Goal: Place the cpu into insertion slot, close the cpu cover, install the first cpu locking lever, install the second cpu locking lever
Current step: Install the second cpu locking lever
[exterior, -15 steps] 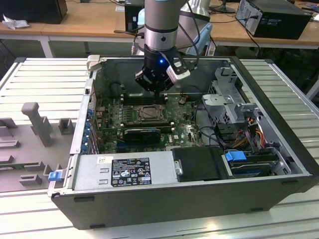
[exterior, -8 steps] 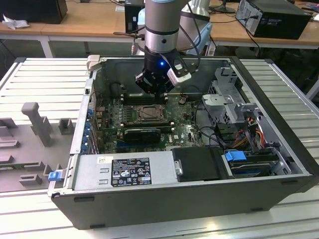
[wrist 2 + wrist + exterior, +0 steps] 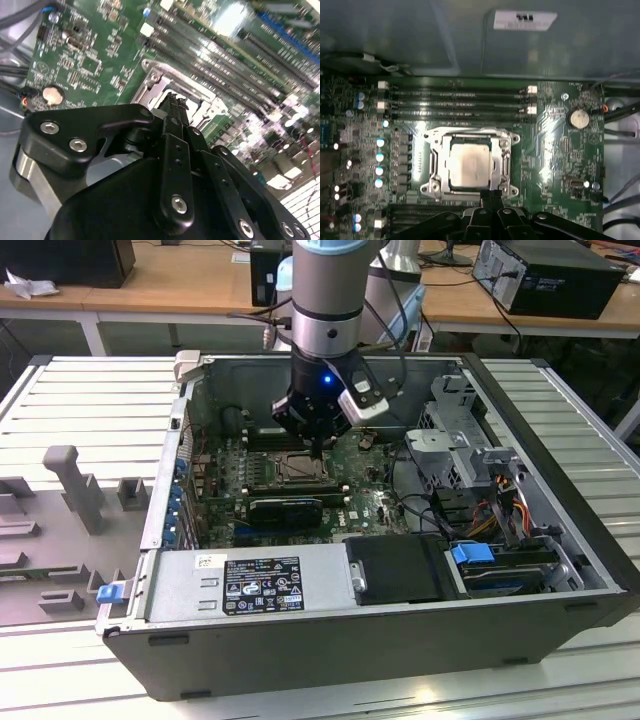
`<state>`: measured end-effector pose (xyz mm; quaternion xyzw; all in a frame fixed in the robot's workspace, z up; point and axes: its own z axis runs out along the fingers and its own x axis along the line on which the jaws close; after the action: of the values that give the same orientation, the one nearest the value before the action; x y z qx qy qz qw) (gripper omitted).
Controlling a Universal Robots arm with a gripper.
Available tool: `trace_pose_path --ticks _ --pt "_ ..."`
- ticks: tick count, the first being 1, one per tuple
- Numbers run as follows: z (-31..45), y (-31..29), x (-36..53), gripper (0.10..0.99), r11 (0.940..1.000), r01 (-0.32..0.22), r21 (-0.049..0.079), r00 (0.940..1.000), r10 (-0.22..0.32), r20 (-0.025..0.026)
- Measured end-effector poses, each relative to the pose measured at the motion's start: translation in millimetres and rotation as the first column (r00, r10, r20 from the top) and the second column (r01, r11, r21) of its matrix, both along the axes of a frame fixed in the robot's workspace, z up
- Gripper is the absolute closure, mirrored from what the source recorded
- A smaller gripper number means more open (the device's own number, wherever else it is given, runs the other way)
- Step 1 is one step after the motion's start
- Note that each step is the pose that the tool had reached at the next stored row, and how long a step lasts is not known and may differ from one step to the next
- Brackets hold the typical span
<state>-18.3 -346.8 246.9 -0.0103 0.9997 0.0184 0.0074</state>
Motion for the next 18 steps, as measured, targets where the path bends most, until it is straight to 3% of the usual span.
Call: trace_pose_path --ticks 3,5,8,9,10,12,15,16,18 --pt "0.0 -10.4 0.0 0.98 1.0 0.0 0.0 1.0 0.0 0.0" --pt "-0.4 -20.8 -0.8 0.98 1.0 -0.001 0.003 1.0 0.001 0.0001" --pt "-0.8 -23.6 -3.7 0.98 0.9985 -0.001 0.055 1.0 0.001 0.0" --pt "-1.3 -25.4 -5.9 0.98 0.9967 -0.001 0.081 1.0 0.001 0.0001" --pt "-4.4 -26.9 -8.3 0.98 0.9962 -0.01 0.086 1.0 0.01 0.0002" --pt "-9.8 -29.4 -10.8 0.98 0.9956 -0.031 0.088 0.9995 0.031 -0.0001" --pt "-11.0 -30.0 -22.3 0.98 0.9949 -0.033 0.096 0.9995 0.033 0.0002" --pt "-11.6 -30.4 -30.2 0.98 0.9944 -0.033 0.1 0.9994 0.033 0.0001" --pt "-13.3 -31.1 -32.9 0.98 0.9944 -0.033 0.101 0.9995 0.033 0.0004"
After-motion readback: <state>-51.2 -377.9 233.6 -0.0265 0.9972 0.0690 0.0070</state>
